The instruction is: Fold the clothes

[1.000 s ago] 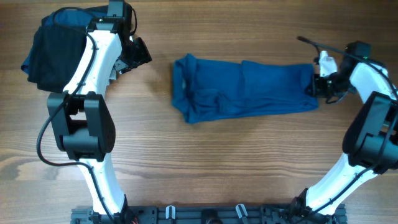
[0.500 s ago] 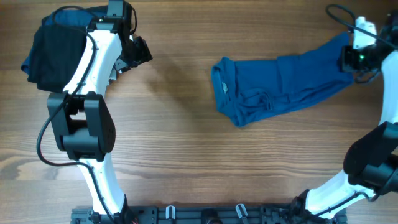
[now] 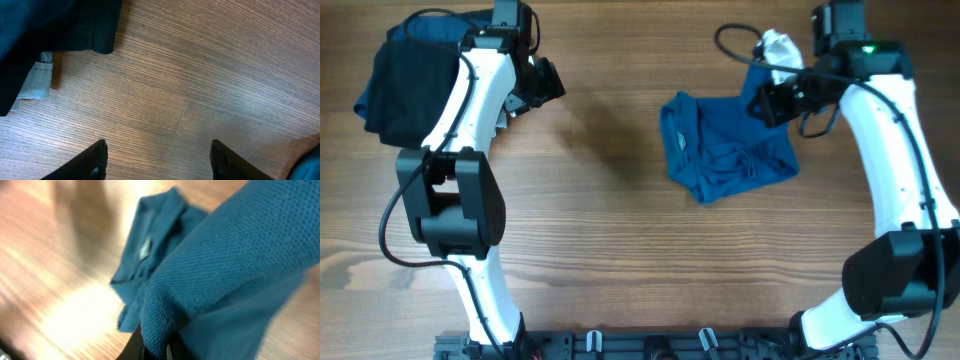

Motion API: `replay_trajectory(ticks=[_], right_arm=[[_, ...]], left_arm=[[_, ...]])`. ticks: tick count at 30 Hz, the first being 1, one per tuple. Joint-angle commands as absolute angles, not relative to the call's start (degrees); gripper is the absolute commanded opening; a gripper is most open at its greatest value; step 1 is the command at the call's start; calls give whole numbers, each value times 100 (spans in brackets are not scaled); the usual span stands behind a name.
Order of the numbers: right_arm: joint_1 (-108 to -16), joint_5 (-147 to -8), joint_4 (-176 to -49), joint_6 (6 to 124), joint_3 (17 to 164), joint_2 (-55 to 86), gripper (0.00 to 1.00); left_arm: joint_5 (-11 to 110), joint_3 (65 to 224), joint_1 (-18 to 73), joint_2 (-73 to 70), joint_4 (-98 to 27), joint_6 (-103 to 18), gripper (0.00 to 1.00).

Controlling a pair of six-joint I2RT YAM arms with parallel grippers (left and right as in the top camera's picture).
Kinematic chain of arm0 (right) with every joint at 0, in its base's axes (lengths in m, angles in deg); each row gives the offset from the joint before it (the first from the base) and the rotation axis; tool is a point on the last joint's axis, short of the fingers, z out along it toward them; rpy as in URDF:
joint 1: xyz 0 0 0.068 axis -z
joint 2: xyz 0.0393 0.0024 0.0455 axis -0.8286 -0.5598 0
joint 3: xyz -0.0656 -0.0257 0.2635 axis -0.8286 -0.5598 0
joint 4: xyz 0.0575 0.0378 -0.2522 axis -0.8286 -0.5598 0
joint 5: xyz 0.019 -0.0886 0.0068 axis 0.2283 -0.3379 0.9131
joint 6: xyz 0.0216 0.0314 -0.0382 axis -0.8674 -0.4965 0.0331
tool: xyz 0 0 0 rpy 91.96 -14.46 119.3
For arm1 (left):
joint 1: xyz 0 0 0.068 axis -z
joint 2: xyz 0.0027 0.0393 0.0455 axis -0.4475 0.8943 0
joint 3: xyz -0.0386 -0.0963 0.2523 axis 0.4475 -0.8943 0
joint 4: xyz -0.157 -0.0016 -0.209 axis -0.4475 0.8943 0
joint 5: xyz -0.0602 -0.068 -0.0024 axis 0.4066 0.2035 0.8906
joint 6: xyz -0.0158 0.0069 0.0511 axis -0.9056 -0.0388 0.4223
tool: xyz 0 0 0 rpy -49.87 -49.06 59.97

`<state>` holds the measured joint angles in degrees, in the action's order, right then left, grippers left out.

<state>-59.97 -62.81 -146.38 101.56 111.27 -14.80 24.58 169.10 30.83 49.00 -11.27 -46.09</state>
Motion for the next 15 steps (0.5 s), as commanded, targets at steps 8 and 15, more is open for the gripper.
replay_trajectory(ticks=[8,15], right_arm=[[-7376,-6006,-13477,9660,10185,-2476,4],[-7492,-6157,-12878,8685,10493,-2492,53]], left_arm=[[2357,16881,3092,4699,-1164,-4559,66],[2390,16881,3094,4699,-1164,-4445,68]])
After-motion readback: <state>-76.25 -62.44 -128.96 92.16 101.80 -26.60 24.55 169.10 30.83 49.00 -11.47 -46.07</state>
